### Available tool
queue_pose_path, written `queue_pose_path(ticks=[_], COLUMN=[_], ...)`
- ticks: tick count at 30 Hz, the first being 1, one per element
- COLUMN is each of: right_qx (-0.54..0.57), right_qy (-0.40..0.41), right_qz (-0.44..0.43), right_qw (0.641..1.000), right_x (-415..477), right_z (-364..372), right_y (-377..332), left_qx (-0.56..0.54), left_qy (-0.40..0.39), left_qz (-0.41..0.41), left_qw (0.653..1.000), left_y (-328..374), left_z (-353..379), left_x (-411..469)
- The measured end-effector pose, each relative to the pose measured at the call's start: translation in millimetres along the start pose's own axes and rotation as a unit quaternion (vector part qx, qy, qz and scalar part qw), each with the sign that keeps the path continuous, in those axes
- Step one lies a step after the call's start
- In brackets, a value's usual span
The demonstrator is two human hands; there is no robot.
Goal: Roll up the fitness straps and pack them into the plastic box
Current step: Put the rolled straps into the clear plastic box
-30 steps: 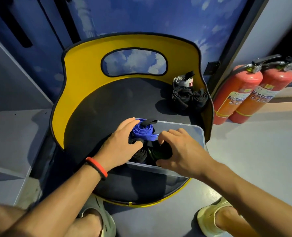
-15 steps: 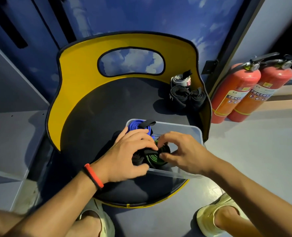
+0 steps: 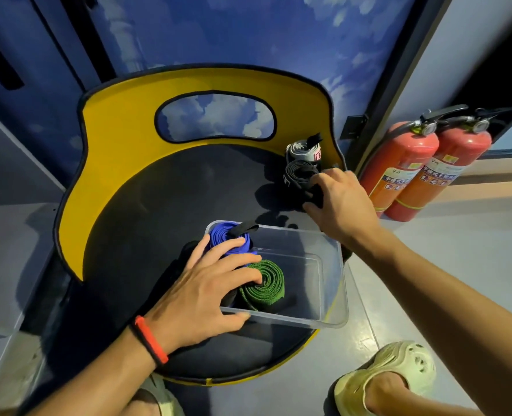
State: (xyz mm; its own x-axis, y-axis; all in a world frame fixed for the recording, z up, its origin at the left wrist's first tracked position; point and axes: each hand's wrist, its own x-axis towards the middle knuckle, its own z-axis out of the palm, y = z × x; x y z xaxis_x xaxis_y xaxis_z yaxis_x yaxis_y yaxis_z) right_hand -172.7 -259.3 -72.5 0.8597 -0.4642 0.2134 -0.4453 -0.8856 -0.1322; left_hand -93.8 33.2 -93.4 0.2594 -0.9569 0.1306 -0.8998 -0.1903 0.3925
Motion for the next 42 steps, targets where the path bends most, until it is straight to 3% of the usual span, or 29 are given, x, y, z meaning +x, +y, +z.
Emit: queue_pose_path(ticks=[7, 12, 17, 24, 32, 37, 42], right_qx=[-0.087, -0.085, -0.065, 0.015, 0.239, 0.283, 0.268], right_qy=[-0.003, 0.019, 0.053, 0.066, 0.069, -0.013, -0.085], right_qz=[-0.028, -0.05, -0.017, -0.029, -0.057, -0.133, -0.133], right_qw=[0.996, 0.995, 0.996, 0.997, 0.967, 0.95, 0.951], right_x=[34, 49, 51, 46, 12, -10, -28], right_z=[17, 29, 41, 34, -22, -41, -23], right_y=[2, -3, -11, -17, -27, -23, -20], left_qx=[-0.007, -0.016, -0.019, -0.03, -0.039, -0.049, -0.048], left_qy=[0.008, 0.005, 0.004, 0.004, 0.007, 0.001, -0.01], left_qz=[-0.02, -0.034, -0.037, -0.04, -0.038, -0.042, -0.044], left_qw=[1.0, 0.999, 0.999, 0.999, 0.999, 0.998, 0.998], left_y=[-4, -13, -13, -13, -13, -12, -12], left_z=[-3, -8, -8, -9, -9, -11, -11], left_x=[0, 1, 2, 3, 3, 4, 4])
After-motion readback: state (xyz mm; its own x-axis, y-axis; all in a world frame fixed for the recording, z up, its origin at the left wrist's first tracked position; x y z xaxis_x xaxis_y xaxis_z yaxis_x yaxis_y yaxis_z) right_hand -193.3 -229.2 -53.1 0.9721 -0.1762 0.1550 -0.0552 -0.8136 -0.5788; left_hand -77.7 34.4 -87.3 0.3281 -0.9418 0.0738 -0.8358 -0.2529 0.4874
